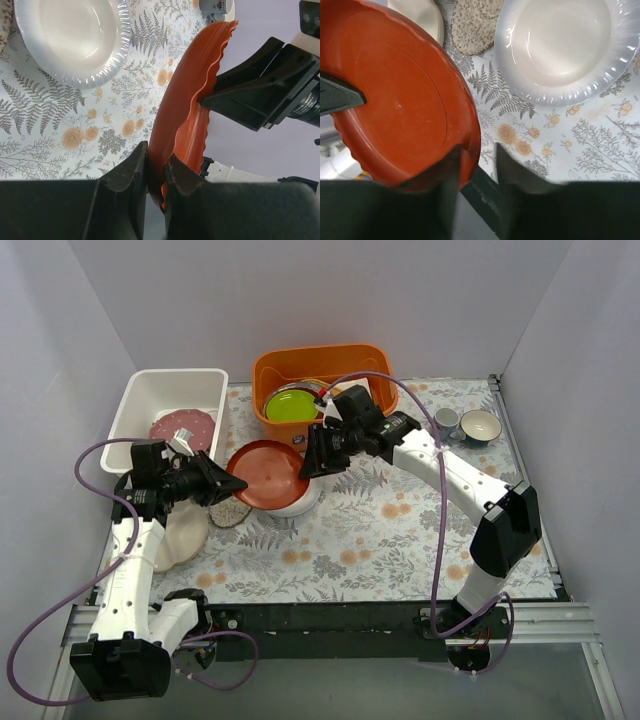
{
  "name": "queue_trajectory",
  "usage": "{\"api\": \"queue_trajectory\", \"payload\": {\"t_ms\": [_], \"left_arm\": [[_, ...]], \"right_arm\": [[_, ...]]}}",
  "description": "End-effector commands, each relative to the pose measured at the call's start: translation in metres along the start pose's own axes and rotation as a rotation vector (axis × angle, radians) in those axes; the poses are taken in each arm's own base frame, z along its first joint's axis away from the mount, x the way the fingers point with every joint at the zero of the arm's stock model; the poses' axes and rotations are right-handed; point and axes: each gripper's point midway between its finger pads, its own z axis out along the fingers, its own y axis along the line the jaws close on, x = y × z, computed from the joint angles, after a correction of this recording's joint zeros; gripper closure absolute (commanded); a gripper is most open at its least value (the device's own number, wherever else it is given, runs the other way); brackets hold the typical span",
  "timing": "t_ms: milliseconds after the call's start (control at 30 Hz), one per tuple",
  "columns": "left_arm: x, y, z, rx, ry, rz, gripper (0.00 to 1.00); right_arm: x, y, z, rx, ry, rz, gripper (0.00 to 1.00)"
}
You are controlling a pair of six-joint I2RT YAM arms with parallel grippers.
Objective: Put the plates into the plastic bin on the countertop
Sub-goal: Pick up the plate from the corner of the board, then place the plate in the plastic bin.
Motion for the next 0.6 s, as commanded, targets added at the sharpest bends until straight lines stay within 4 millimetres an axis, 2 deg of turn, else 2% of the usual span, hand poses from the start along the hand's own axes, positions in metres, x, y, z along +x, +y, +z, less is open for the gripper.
{"api": "queue_trajectory", "payload": {"t_ms": [0, 167, 267, 400, 567], "left_arm": [[-0.003, -0.013, -0.006, 0.04, -0.021, 0.029, 1.0], [-0.007, -0.014, -0.005, 0.032, -0.022, 0.03, 1.0], [-0.009, -0.014, -0.004, 0.03, -0.024, 0.032, 1.0], [-0.014, -0.016, -0.002, 0.029, -0.025, 0.035, 1.0], [-0.028, -0.025, -0.001, 0.036, -0.05, 0.053, 1.0]], "right_arm": [[-0.007, 0.014, -0.019, -0.049, -0.059, -0.024, 0.46], [-0.012, 0.01, -0.027, -0.027, -0.094, -0.023, 0.27], [-0.013, 0.008, -0.033, -0.026, -0.105, -0.014, 0.25], [-0.016, 0.009, -0.043, -0.024, -0.145, -0.013, 0.17], [-0.014, 0.003, -0.055, -0.019, -0.183, -0.011, 0.12]]}}
